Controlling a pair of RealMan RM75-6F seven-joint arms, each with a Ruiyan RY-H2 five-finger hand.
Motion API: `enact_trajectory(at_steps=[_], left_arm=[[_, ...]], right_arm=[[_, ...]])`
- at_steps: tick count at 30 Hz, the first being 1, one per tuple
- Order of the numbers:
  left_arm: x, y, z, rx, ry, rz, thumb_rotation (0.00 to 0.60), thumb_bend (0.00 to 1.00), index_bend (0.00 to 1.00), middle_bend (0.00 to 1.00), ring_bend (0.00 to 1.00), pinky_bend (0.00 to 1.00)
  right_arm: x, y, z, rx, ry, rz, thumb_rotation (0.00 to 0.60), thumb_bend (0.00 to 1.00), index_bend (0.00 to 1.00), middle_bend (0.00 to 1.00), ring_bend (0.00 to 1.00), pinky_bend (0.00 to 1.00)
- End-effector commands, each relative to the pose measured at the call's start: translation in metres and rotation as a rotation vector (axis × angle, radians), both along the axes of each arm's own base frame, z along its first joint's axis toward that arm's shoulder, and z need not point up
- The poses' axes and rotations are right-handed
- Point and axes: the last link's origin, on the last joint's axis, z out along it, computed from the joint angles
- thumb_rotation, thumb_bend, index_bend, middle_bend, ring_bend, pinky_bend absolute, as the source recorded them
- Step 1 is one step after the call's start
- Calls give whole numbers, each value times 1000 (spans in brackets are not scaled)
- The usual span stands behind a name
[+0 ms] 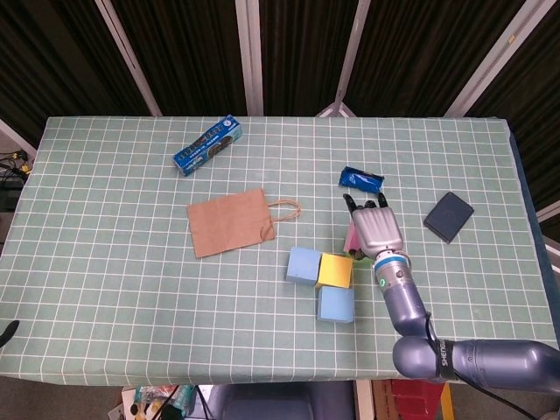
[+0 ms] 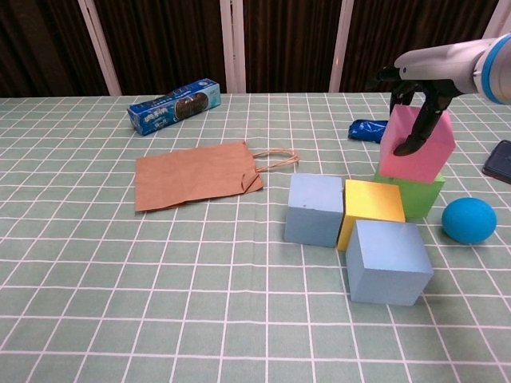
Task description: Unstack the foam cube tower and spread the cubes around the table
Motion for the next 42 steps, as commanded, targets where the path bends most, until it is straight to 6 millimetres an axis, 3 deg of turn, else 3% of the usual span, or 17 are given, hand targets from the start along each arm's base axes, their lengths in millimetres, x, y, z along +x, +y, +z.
enact_trajectory(at_steps=[1,5,11,28,31,34,36,42], left_arm=[[0,0,1,2,-1,2,600,305,109,0,0,17],[0,0,1,0,-5,1,600,305,109,0,0,17],[0,-1,1,2,-9,-4,600,305,109,0,0,18],[-5,9,-1,-7,6,32,600,305,110,0,0,17],[-5,10,-1,-9,5,33,600,305,111,0,0,17],[-5,10,-1,-11,3,31,600,305,110,0,0,18],[-5,10,-1,-13,3,30,600,305,110,0,0,17],[-5,10,-2,-17,6,30,600,305,111,0,0,17]], right_arm=[[-2,-2,0,-44,16,22,600,237,119,629,355,0],[2,-3,1,-84,19,59,600,237,128,639,366,0],[23,-3,-6,-107,-86,132,600,237,141,640,367,0],[79,-40,-76,-165,-233,152,600,237,176,611,345,0],[80,-42,-87,-175,-227,142,600,238,163,465,257,0],[81,-40,-100,-161,-254,111,600,185,50,163,88,0],[83,-37,-107,-153,-261,98,600,150,7,58,37,0],[95,-29,-108,-212,-306,99,600,130,0,0,14,0]])
